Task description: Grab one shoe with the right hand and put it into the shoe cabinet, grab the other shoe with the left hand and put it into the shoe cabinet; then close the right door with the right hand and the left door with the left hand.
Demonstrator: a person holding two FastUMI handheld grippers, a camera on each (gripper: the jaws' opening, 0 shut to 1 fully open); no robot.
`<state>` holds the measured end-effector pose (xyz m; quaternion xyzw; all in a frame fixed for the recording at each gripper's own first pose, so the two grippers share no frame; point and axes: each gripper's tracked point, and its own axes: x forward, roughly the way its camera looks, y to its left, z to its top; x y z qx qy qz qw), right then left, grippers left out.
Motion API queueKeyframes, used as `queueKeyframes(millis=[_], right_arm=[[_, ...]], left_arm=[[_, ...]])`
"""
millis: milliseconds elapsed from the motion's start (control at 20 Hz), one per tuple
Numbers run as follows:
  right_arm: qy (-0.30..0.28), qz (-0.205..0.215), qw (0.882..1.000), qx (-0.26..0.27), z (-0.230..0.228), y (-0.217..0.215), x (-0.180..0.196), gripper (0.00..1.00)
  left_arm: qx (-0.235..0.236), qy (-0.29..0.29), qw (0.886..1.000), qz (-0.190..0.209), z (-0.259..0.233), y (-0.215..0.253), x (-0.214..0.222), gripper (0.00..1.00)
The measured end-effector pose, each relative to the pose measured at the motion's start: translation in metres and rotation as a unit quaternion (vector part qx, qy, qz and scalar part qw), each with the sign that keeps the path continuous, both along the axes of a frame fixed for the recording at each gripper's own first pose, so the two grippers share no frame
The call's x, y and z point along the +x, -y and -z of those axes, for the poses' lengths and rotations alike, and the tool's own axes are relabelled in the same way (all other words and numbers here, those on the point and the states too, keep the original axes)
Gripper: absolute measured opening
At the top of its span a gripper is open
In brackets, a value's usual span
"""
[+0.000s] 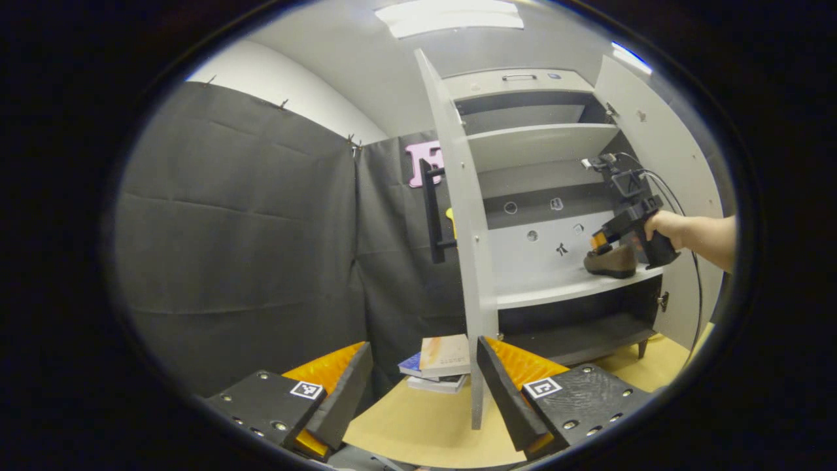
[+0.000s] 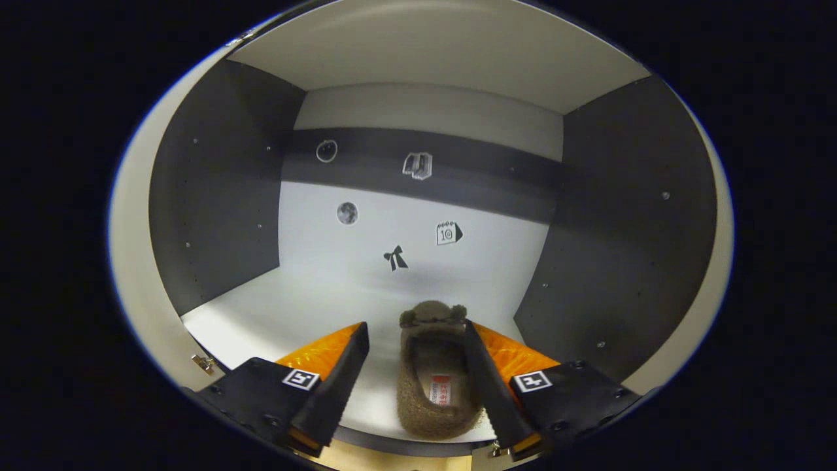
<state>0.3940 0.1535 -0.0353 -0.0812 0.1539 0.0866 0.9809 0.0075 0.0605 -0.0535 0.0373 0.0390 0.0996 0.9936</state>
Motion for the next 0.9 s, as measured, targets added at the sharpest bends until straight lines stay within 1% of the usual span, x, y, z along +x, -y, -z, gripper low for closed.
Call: queueKeyframes(millis=[50,300,350,400,450,550,600,650,800,900], right_arm=[[0.017,-0.003,1.0,0.007,-0.009,0.0,-0.009,0.98],[0.083,-0.019,0.996,0.038,-0.045,0.005,-0.063,0.98],[0.094,-0.024,0.995,0.037,-0.049,0.007,-0.075,0.98],[0.104,-0.028,0.994,0.034,-0.053,0.01,-0.085,0.98],[0.112,-0.03,0.993,0.03,-0.055,0.013,-0.095,0.98],[0.121,-0.032,0.992,0.024,-0.058,0.019,-0.113,0.98],[0.124,-0.031,0.991,0.026,-0.059,0.022,-0.122,0.98],[0.126,-0.029,0.991,0.029,-0.058,0.025,-0.13,0.98],[0.133,-0.02,0.99,0.045,-0.056,0.036,-0.154,0.98],[0.134,-0.017,0.99,0.042,-0.051,0.045,-0.168,0.98]], left_arm=[[-0.001,-0.002,1.0,0.008,0.001,0.006,0.002,0.94],[0.001,-0.006,0.998,0.059,0.005,0.041,0.015,0.94],[0.0,-0.007,0.998,0.07,0.006,0.048,0.018,1.0],[-0.002,-0.009,0.997,0.081,0.008,0.056,0.021,0.94],[-0.006,-0.012,0.996,0.091,0.011,0.063,0.023,0.94],[-0.017,-0.019,0.994,0.111,0.017,0.079,0.026,0.94],[-0.022,-0.022,0.992,0.119,0.021,0.086,0.029,1.0],[-0.027,-0.025,0.991,0.128,0.024,0.092,0.032,0.94],[-0.033,-0.034,0.987,0.153,0.035,0.111,0.044,0.94],[-0.042,-0.045,0.984,0.168,0.047,0.122,0.053,0.94]])
